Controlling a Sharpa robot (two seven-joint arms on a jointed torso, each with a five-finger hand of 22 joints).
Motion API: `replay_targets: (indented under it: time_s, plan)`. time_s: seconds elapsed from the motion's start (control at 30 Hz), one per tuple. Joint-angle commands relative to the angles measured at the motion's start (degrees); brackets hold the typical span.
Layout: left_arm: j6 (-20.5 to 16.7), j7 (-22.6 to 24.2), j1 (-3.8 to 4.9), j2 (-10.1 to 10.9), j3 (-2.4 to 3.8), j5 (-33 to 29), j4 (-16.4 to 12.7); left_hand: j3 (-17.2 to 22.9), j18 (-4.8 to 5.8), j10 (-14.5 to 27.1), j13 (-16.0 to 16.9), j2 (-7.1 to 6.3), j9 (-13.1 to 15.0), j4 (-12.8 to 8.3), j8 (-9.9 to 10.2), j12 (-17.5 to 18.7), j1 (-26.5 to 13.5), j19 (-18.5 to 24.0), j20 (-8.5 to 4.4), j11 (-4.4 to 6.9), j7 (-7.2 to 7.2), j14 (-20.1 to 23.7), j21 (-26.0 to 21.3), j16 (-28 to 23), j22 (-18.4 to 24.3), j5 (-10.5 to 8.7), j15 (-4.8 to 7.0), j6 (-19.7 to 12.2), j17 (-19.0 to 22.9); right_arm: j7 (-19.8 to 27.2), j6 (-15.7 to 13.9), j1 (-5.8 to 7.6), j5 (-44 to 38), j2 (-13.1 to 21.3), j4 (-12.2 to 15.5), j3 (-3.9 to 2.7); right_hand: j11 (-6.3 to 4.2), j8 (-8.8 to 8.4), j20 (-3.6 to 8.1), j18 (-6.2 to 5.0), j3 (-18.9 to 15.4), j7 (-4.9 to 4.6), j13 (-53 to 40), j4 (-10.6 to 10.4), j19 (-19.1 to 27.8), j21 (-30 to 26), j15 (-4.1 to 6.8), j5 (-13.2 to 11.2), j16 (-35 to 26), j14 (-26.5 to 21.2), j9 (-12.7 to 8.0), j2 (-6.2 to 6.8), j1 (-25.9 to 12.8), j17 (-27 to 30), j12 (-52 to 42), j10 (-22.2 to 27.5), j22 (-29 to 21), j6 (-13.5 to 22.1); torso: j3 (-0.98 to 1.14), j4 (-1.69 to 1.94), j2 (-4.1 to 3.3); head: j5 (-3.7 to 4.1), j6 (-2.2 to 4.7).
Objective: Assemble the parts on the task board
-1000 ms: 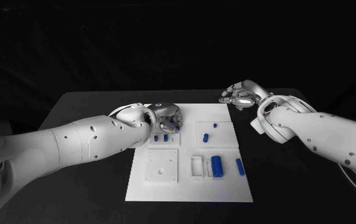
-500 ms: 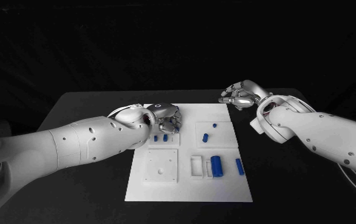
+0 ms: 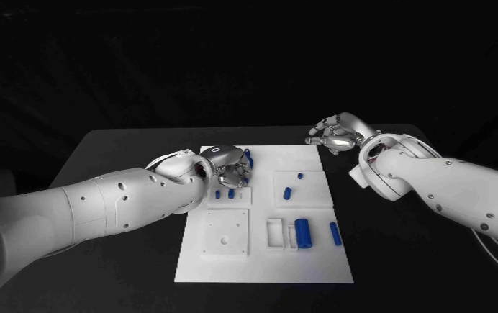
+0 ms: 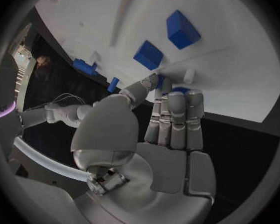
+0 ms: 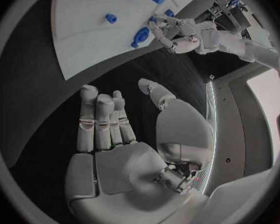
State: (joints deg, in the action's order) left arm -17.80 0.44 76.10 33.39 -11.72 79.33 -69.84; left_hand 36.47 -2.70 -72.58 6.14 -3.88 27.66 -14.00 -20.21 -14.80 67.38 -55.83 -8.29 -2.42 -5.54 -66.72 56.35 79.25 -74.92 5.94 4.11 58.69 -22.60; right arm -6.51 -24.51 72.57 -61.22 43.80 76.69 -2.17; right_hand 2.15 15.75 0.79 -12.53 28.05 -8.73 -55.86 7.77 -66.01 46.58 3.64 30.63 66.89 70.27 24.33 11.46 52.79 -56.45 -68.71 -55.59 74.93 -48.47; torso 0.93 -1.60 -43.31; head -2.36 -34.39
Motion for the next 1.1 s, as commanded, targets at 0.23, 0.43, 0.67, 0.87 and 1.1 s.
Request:
replay_targets:
  time_s: [0.23, 0.43, 0.67, 0.87, 1.1]
  plan:
    - [3.1, -1.5, 0.11, 1.5, 4.20, -9.3, -1.6, 0.6, -3.88, -0.5, 0.2, 0.32, 0.1, 0.0, -0.2, 0.4, -0.2, -0.6, -1.27, 0.12, -0.16, -0.7, 0.4, 0.2, -0.8, 0.30, 0.02, 0.5, 0.1, 0.6, 0.6, -0.03, 0.0, -0.1, 0.1, -0.03, 0.35, -0.09, 0.15, -2.47, -0.4, -0.28, 0.1, 0.0, -0.4, -0.2, 0.18, 0.4, 0.1, 0.3, -0.1, -0.22, -0.6, 0.1, -0.3, 0.2, 1.0, 0.0, 0.03, 0.13, 0.04, -0.09, 0.29]
    - [6.1, -2.9, 0.15, 3.5, 5.50, -10.5, -4.1, 0.6, -3.87, -0.6, 0.2, 0.33, 0.1, 0.0, -0.1, 0.5, -0.3, -0.6, -1.28, 0.12, -0.17, -0.7, 0.4, 0.2, -0.8, 0.33, 0.03, 0.5, 0.1, 0.6, 0.6, -0.03, 0.1, -0.1, 0.1, -0.03, 0.35, -0.09, 0.15, -2.47, -0.4, -0.28, 0.1, 0.0, -0.4, -0.2, 0.18, 0.4, 0.1, 0.3, -0.1, -0.24, -0.6, 0.1, -0.3, 0.2, 1.0, 0.0, -0.03, 0.17, 0.05, -0.18, 0.36]
    - [9.5, -3.3, 0.19, 5.4, 5.62, -10.5, -5.2, 0.6, -3.87, -0.7, 0.2, 0.29, 0.1, 0.0, -0.1, 0.6, -0.3, -0.6, -1.30, 0.14, -0.16, -0.7, 0.4, 0.2, -0.7, 0.35, 0.04, 0.5, 0.2, 0.5, 0.7, -0.03, 0.1, 0.1, 0.2, -0.03, 0.35, -0.08, 0.16, -2.47, -0.4, -0.28, 0.1, 0.0, -0.4, -0.2, 0.18, 0.4, 0.1, 0.3, -0.1, -0.25, -0.6, 0.1, -0.3, 0.2, 1.0, 0.0, 0.02, 0.13, 0.02, -0.41, 0.44]
    - [9.1, -3.4, 0.17, 6.6, 5.57, -7.6, -5.4, 0.7, -3.87, -0.8, 0.3, 0.22, 0.1, -0.1, -0.1, 0.7, -0.3, -0.6, -1.31, 0.16, -0.13, -0.7, 0.4, 0.2, -0.7, 0.41, 0.06, 0.6, 0.2, 0.5, 0.7, -0.03, 0.1, 0.2, 0.2, -0.03, 0.35, -0.08, 0.16, -2.47, -0.4, -0.28, 0.2, 0.0, -0.4, -0.2, 0.19, 0.4, 0.1, 0.3, -0.1, -0.26, -0.6, 0.1, -0.3, 0.3, 1.0, 0.0, -0.01, 0.06, -0.02, -0.57, 0.44]
    - [8.1, -3.9, 0.15, 7.0, 5.54, -6.0, -4.7, 0.8, -3.86, -1.0, 0.3, 0.12, 0.1, -0.2, -0.2, 0.9, -0.3, -0.6, -1.34, 0.19, -0.10, -0.7, 0.4, 0.2, -0.7, 0.59, 0.09, 0.7, 0.3, 0.5, 0.7, -0.03, 0.1, 0.2, 0.2, -0.03, 0.35, -0.08, 0.16, -2.47, -0.4, -0.28, 0.2, 0.1, -0.4, -0.2, 0.19, 0.4, 0.1, 0.3, -0.1, -0.27, -0.6, 0.1, -0.3, 0.3, 1.0, 0.0, -0.01, 0.04, -0.05, -0.74, 0.48]
